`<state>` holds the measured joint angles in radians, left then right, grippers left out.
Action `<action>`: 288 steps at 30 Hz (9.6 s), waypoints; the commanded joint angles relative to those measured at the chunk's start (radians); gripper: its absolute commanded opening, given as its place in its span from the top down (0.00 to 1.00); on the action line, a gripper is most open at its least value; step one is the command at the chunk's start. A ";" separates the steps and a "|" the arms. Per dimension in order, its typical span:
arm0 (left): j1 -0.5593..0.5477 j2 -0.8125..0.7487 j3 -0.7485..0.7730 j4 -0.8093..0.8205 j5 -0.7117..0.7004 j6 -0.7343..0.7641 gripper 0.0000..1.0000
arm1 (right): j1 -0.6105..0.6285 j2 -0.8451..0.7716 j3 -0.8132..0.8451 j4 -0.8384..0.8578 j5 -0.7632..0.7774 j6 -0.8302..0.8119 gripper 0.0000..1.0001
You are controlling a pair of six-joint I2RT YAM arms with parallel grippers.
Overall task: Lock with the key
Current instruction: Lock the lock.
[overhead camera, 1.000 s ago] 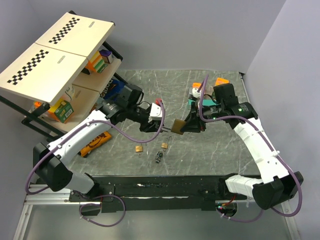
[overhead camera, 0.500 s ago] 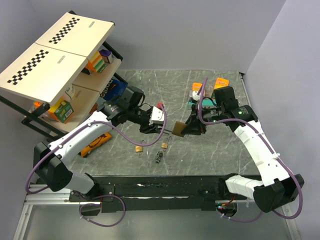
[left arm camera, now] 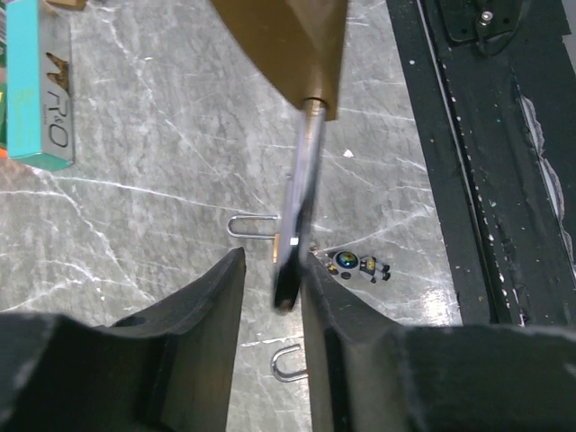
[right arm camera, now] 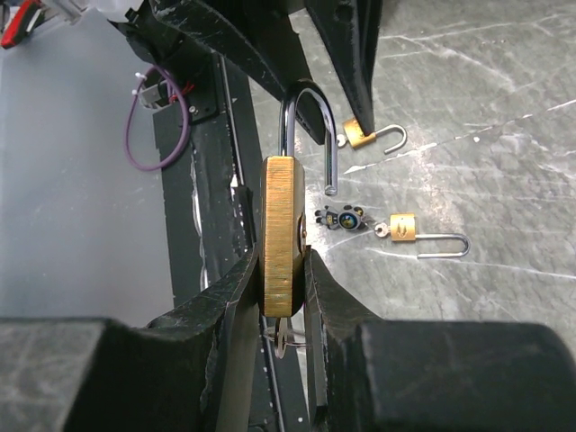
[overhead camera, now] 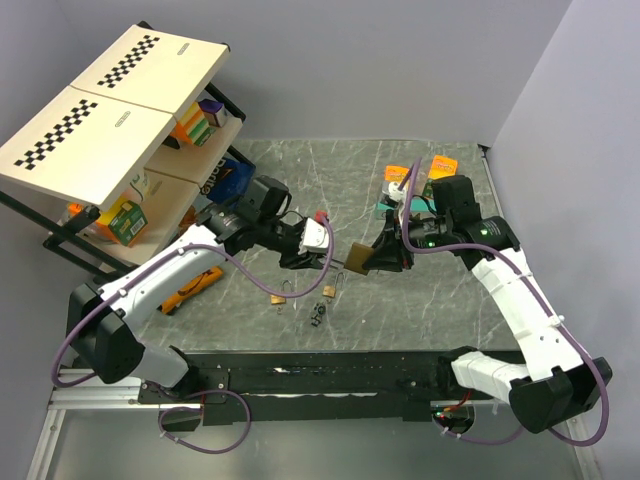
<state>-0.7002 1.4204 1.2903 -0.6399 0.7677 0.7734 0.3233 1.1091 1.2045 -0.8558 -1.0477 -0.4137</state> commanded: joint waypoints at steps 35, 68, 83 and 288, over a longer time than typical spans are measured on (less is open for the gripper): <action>-0.013 -0.048 -0.005 0.059 0.113 -0.028 0.99 | -0.012 0.015 0.023 0.080 -0.075 0.067 0.31; 0.045 -0.117 0.014 0.310 0.232 -0.431 0.99 | -0.067 -0.167 -0.102 0.238 -0.024 -0.088 0.00; 0.045 -0.115 0.014 0.402 0.231 -0.534 0.99 | -0.023 -0.019 0.015 0.110 -0.117 -0.226 0.18; 0.205 0.192 0.113 0.838 -0.211 -2.019 0.99 | 0.126 0.216 -0.017 0.845 0.574 0.253 0.75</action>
<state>-0.4908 1.6337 1.3266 0.0910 0.5301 -1.2194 0.4534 1.3151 1.1324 -0.0528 -0.4717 -0.1455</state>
